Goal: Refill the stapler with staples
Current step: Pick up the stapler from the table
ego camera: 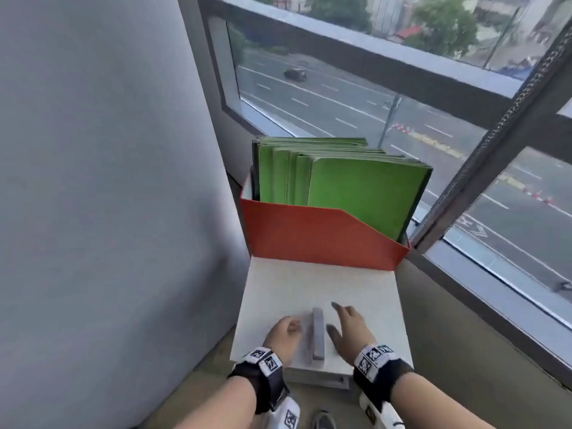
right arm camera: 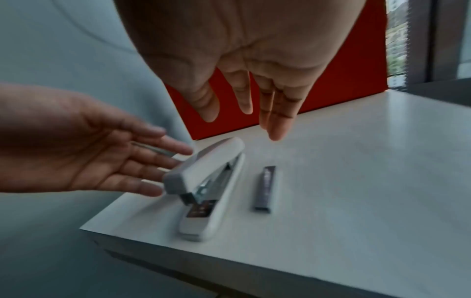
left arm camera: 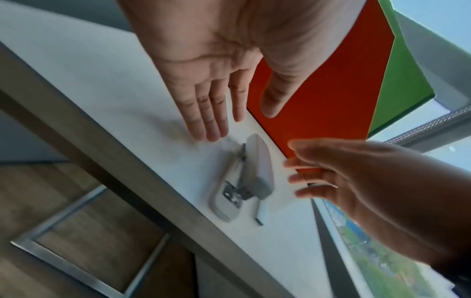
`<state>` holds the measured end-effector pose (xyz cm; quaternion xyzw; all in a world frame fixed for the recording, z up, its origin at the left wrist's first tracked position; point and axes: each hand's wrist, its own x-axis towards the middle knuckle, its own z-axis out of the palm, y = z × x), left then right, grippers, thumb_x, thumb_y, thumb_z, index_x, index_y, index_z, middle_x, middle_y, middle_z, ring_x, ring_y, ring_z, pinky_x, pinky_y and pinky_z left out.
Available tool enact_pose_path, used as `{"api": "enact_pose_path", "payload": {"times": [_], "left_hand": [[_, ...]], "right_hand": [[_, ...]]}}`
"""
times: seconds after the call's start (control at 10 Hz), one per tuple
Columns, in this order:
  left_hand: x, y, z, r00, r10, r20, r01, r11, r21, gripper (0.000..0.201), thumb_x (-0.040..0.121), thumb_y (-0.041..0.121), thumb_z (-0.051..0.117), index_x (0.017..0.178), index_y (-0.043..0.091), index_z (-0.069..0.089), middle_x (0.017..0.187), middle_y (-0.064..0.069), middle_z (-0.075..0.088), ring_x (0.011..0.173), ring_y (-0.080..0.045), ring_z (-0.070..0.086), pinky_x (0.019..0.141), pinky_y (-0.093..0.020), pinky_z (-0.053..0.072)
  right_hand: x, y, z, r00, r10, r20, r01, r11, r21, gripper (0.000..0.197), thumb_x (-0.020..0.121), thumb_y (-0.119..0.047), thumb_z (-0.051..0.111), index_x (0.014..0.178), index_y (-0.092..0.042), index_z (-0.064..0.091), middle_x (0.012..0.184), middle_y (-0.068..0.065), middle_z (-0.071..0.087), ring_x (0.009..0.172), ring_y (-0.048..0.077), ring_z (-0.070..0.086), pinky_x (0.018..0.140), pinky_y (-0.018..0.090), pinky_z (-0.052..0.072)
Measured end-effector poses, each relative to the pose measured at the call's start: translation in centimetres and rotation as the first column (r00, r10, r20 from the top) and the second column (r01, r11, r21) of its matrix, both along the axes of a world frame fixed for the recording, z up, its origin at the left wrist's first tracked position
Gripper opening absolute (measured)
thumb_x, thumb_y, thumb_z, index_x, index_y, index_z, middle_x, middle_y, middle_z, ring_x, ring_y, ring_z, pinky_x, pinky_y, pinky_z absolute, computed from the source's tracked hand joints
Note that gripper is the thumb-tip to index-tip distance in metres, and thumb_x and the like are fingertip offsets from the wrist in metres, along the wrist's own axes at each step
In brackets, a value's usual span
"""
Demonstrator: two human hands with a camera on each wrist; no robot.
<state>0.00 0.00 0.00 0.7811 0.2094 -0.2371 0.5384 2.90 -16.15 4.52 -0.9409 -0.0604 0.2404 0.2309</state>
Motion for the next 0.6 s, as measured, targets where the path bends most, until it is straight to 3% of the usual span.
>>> {"api": "enact_pose_path", "payload": {"times": [0.1, 0.2, 0.3, 0.4, 0.5, 0.6], "left_hand": [[0.1, -1.4, 0.2, 0.997, 0.078, 0.013, -0.075, 0.988, -0.134, 0.03, 0.088, 0.028, 0.046, 0.112, 0.024, 0.062, 0.121, -0.008, 0.067, 0.112, -0.025, 0.062, 0.102, -0.042, 0.047], [-0.1, -2.2, 0.1, 0.992, 0.125, -0.024, -0.127, 0.967, -0.22, 0.024, 0.093, 0.026, 0.04, 0.099, 0.025, 0.063, 0.116, -0.008, 0.066, 0.109, -0.023, 0.061, 0.099, -0.036, 0.047], [-0.9, -2.1, 0.8, 0.985, 0.162, -0.056, -0.17, 0.959, -0.228, 0.025, 0.094, 0.022, 0.037, 0.099, 0.019, 0.062, 0.114, -0.01, 0.065, 0.11, -0.025, 0.06, 0.095, -0.032, 0.047], [-1.5, -1.6, -0.2, 0.983, 0.176, -0.055, -0.183, 0.967, -0.174, 0.028, 0.093, 0.025, 0.041, 0.107, 0.017, 0.064, 0.114, -0.008, 0.066, 0.111, -0.024, 0.06, 0.099, -0.034, 0.047], [-1.8, -1.1, -0.5, 0.974, 0.205, -0.098, -0.221, 0.957, -0.19, 0.033, 0.088, 0.034, 0.042, 0.11, 0.02, 0.062, 0.107, -0.006, 0.068, 0.098, -0.024, 0.063, 0.097, -0.042, 0.049], [-0.9, -1.0, -0.2, 0.955, 0.227, -0.192, -0.275, 0.918, -0.285, 0.025, 0.091, 0.026, 0.036, 0.098, 0.017, 0.059, 0.084, -0.006, 0.062, 0.075, -0.023, 0.057, 0.073, -0.035, 0.048]], "right_hand": [[0.3, 2.8, -0.3, 0.994, -0.084, -0.063, 0.086, 0.996, 0.032, 0.058, 0.09, -0.027, 0.048, 0.143, -0.016, 0.027, 0.137, 0.016, 0.041, 0.121, 0.034, 0.048, 0.101, 0.041, 0.044], [-0.1, 5.2, -0.6, 0.985, -0.112, -0.128, 0.109, 0.994, -0.034, 0.064, 0.085, -0.018, 0.05, 0.143, -0.02, 0.024, 0.132, 0.023, 0.041, 0.112, 0.039, 0.052, 0.091, 0.043, 0.049], [-0.5, 6.0, -1.5, 0.985, -0.108, -0.135, 0.097, 0.991, -0.088, 0.07, 0.084, -0.018, 0.051, 0.145, -0.024, 0.016, 0.132, 0.026, 0.038, 0.111, 0.04, 0.051, 0.091, 0.043, 0.049], [-0.7, 6.1, -1.4, 0.981, -0.079, -0.179, 0.061, 0.993, -0.104, 0.072, 0.084, -0.02, 0.051, 0.145, -0.026, 0.013, 0.131, 0.025, 0.038, 0.111, 0.04, 0.052, 0.088, 0.041, 0.047], [-0.4, 5.9, -0.7, 0.98, -0.037, -0.196, 0.018, 0.995, -0.1, 0.068, 0.085, -0.011, 0.049, 0.144, -0.02, 0.016, 0.134, 0.021, 0.037, 0.113, 0.036, 0.052, 0.09, 0.042, 0.049], [-0.1, 6.1, 0.2, 0.984, 0.011, -0.18, -0.02, 0.998, -0.052, 0.068, 0.085, 0.0, 0.046, 0.143, -0.015, 0.013, 0.134, 0.019, 0.037, 0.108, 0.035, 0.055, 0.089, 0.041, 0.05]]}}
